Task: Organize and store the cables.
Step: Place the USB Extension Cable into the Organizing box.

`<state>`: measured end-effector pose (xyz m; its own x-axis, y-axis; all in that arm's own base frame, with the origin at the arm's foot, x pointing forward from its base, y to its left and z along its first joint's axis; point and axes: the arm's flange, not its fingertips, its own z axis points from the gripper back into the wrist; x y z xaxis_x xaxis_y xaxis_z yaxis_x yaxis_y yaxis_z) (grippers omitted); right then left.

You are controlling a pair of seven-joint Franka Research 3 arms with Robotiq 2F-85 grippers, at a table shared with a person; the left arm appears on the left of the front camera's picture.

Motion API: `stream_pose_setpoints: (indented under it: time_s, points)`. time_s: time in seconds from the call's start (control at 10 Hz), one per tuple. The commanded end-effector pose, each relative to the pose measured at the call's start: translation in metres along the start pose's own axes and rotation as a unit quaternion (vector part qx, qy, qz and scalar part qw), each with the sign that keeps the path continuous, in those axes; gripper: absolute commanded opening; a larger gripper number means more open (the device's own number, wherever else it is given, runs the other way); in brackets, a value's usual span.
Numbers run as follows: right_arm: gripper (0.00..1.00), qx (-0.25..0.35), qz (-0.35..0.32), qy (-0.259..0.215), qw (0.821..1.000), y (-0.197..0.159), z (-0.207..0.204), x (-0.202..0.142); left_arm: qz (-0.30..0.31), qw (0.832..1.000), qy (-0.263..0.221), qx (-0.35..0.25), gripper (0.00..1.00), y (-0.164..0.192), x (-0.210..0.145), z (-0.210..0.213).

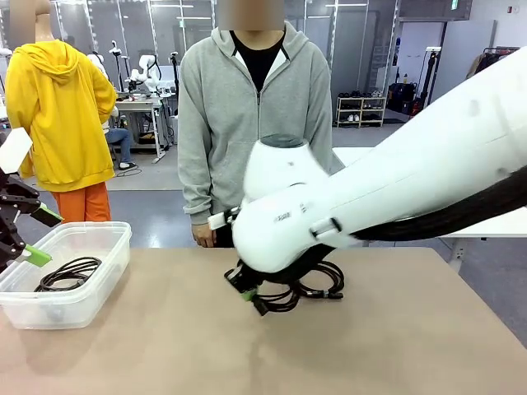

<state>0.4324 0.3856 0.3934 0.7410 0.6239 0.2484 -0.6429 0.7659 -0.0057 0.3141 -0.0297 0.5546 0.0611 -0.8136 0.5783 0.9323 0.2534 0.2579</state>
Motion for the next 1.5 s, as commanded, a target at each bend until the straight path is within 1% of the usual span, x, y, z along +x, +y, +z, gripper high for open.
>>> stream_pose_setpoints:
  time_s: [0.0,0.2,0.5,0.6,0.7,0.8,0.9,1.0,1.1,1.2,1.4]
  points:
    - [0.16,-0.014,0.019,0.016,1.000,0.027,-0.031,0.025,0.000,1.000,-0.002,0.000,1.00,0.000,0.000,0.001]
    - [0.16,-0.019,0.041,0.030,0.999,0.059,-0.059,0.028,0.000,1.000,-0.002,0.000,1.00,0.000,0.000,0.001]
    - [0.16,-0.006,0.051,0.035,0.998,0.074,-0.073,0.012,0.000,1.000,-0.002,0.000,1.00,0.000,0.000,0.001]
    - [0.24,-0.006,0.054,0.033,0.998,0.074,-0.072,0.008,0.000,1.000,-0.002,0.000,1.00,0.000,0.000,0.001]
    - [0.45,-0.005,0.057,0.023,0.998,0.074,-0.066,0.004,0.000,1.000,-0.002,0.000,1.00,0.000,0.000,0.001]
    - [0.60,-0.005,0.055,0.019,0.998,0.073,-0.062,0.000,0.000,1.000,-0.002,0.000,1.00,0.000,0.000,0.001]
    - [0.80,-0.002,0.054,0.016,0.998,0.071,-0.059,-0.003,0.000,1.000,-0.002,0.000,1.00,0.000,0.000,0.001]
    - [0.95,0.005,0.057,0.010,0.998,0.069,-0.055,-0.007,0.000,1.000,-0.002,0.000,1.00,0.000,0.000,0.001]
    - [1.00,0.018,0.067,0.002,0.998,0.065,-0.047,-0.011,0.000,1.000,-0.002,0.000,1.00,0.000,0.000,0.001]
    - [1.00,0.048,0.090,-0.017,0.995,0.055,-0.030,-0.019,0.000,1.000,-0.002,0.000,1.00,0.000,0.000,0.001]
    - [1.00,0.064,0.118,-0.054,0.989,0.016,0.013,-0.046,0.000,1.000,-0.002,0.000,1.00,0.000,0.000,0.001]
